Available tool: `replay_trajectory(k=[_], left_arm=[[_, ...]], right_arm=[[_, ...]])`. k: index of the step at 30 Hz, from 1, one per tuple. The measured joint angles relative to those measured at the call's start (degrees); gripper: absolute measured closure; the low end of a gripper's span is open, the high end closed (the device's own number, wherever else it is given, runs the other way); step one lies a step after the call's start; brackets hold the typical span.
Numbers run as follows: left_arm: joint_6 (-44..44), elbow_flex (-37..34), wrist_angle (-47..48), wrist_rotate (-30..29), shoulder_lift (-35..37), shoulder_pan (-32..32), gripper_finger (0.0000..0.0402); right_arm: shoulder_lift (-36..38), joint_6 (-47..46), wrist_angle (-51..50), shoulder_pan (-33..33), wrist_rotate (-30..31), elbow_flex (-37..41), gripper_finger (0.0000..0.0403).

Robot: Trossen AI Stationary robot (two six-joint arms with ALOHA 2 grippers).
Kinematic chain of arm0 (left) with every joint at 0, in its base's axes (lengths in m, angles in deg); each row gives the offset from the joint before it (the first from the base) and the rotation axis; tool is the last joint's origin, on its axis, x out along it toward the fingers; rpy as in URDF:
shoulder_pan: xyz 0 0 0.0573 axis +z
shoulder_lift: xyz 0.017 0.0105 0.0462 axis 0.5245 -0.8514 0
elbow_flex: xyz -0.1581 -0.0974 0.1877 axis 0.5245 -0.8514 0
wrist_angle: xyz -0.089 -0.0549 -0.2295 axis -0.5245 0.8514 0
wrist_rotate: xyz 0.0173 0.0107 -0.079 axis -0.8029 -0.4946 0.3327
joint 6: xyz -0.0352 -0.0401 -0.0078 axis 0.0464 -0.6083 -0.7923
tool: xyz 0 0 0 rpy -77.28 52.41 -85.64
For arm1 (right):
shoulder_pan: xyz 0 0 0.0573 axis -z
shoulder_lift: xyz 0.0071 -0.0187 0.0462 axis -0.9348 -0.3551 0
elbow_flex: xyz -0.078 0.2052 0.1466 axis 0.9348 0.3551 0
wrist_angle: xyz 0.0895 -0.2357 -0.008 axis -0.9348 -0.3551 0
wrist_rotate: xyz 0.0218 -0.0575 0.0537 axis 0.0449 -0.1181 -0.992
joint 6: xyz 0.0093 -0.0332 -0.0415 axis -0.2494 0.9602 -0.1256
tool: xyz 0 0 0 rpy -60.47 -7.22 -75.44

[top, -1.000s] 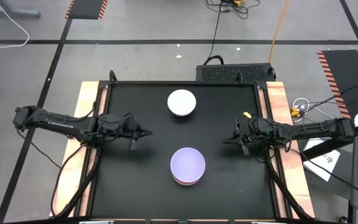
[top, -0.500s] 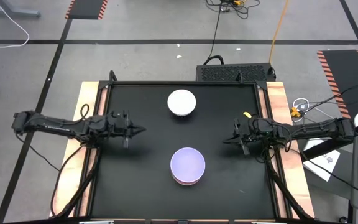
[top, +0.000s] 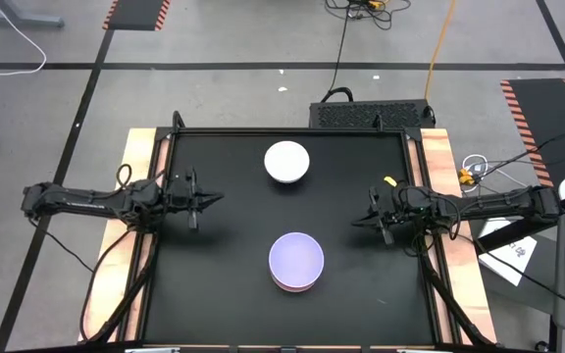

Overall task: Nest bowls inside each other
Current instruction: Stack the white bowl on top of the purple bowl

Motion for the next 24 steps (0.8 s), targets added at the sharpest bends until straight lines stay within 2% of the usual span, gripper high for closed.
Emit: replay_trajectory(k=[12,19,24], left_arm=[[-2.0,-7.5,-3.4,-0.4,5.5,1.0,0.0401],[-0.7,-7.9,0.5,-1.6,5.9,1.0,0.0401],[-0.9,-7.9,0.6,-1.6,5.9,1.0,0.0396]], right_arm=[[0.0,-0.4,0.0,0.0,0.0,0.0,0.0403],[0.0,-0.2,0.0,0.0,0.3,0.0,0.0403],[0.0,-0.8,0.3,0.0,6.4,0.0,0.0403]])
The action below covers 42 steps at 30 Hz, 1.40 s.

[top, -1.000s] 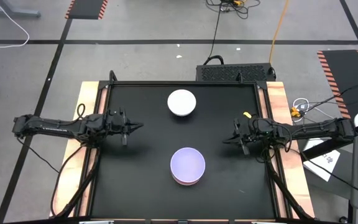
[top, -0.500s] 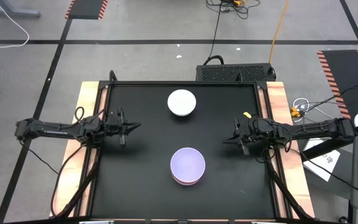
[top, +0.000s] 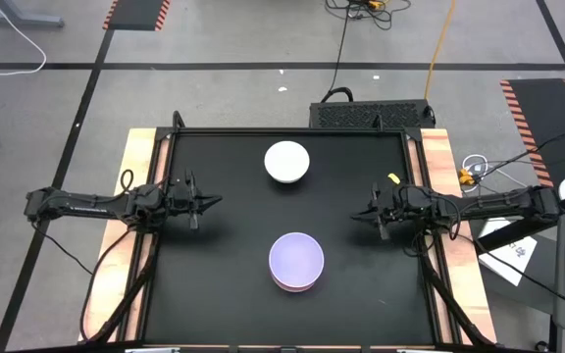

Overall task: Nest bowls inside each other
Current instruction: Stack the white bowl on top of the purple bowl

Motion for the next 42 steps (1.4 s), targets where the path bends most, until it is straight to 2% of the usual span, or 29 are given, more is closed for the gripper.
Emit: replay_trajectory(k=[6,12,18,22,30,35,42], left_arm=[[1.1,0.0,0.0,0.1,0.0,0.0,0.0396],[2.4,0.0,0.0,0.1,0.0,0.0,0.0393],[2.7,0.0,1.3,0.2,-0.1,0.0,0.0377],[2.8,0.0,2.0,0.2,-0.1,0.0,0.0376],[4.0,0.1,2.3,0.2,0.0,0.0,0.0376],[4.0,0.1,3.3,0.3,0.0,0.0,0.0376],[3.9,0.1,5.8,0.3,-0.1,0.0,0.0376]], right_arm=[[-1.8,-2.0,7.2,1.9,1.4,0.0,0.0403],[-4.7,-2.6,8.6,8.6,0.7,-0.7,0.0403],[-9.1,-2.9,9.4,17.0,-4.9,-3.9,0.0403],[-13.0,-3.8,9.2,23.0,-15.2,-6.9,0.0403],[-27.2,-6.5,9.1,30.3,-27.5,-18.6,0.0403],[-38.7,-6.1,7.9,33.5,-30.9,-29.8,0.0403],[-52.0,-5.7,-0.8,38.2,-40.3,-44.9,0.04]])
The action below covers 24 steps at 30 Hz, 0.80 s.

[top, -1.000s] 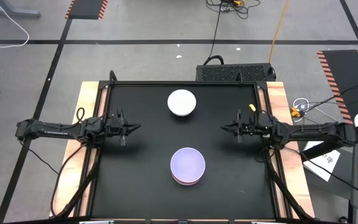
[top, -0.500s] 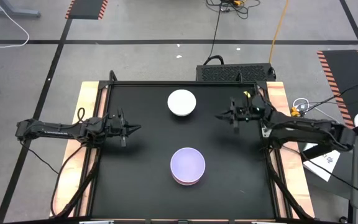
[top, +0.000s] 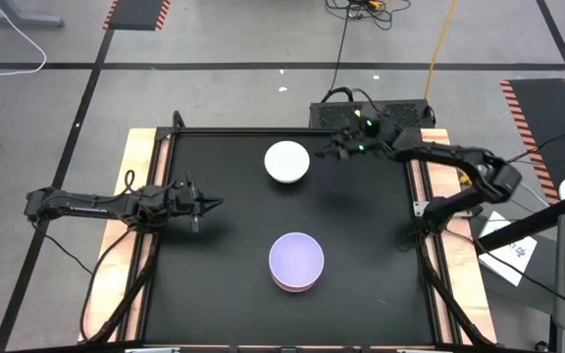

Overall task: Nest bowls inside each other
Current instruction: Stack the white bowl on top of the purple bowl

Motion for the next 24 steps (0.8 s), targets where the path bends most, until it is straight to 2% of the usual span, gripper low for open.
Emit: replay_trajectory(k=[4,13,19,24], left_arm=[[0.7,0.0,0.1,0.0,0.0,0.0,0.0376],[2.4,0.0,1.4,0.1,0.0,0.0,0.0376],[2.4,0.0,1.7,0.1,0.0,0.0,0.0376],[2.8,0.0,2.1,0.2,0.0,0.0,0.0376]], right_arm=[[-5.7,-0.1,-9.5,2.7,-0.3,-7.1,0.0371],[-13.2,-3.0,-21.1,6.9,-0.2,-17.3,0.0272],[-15.8,0.2,-33.4,7.7,6.5,-23.7,0.0241],[-17.7,7.3,-47.6,6.1,16.7,-30.1,0.0236]])
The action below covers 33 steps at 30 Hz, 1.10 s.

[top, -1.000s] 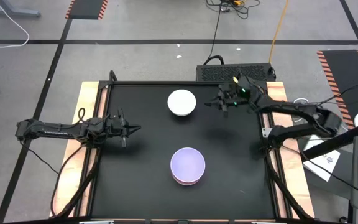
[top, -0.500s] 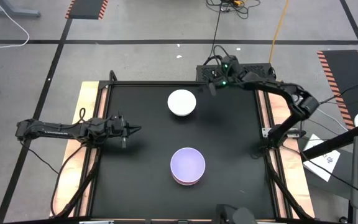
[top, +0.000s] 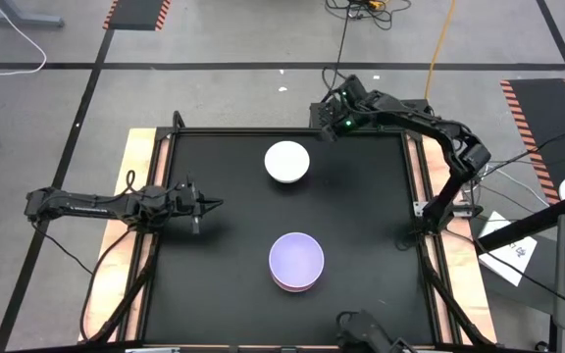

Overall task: Nest bowls inside each other
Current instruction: Stack the white bowl on top of the purple bowl

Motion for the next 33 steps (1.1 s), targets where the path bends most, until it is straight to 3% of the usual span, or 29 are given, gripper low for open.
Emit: replay_trajectory(k=[9,22,33], left_arm=[[0.6,0.0,0.0,0.2,0.0,0.0,0.0376],[0.4,0.0,0.0,0.2,0.0,0.0,0.0376],[0.7,0.0,0.0,0.2,0.0,0.0,0.0376]], right_arm=[[-6.5,0.7,-4.1,-4.4,1.1,-6.7,0.0236],[-15.1,2.0,-11.8,-5.4,4.3,-13.2,0.0236],[-15.5,4.4,-12.9,-6.6,6.9,-14.0,0.0234]])
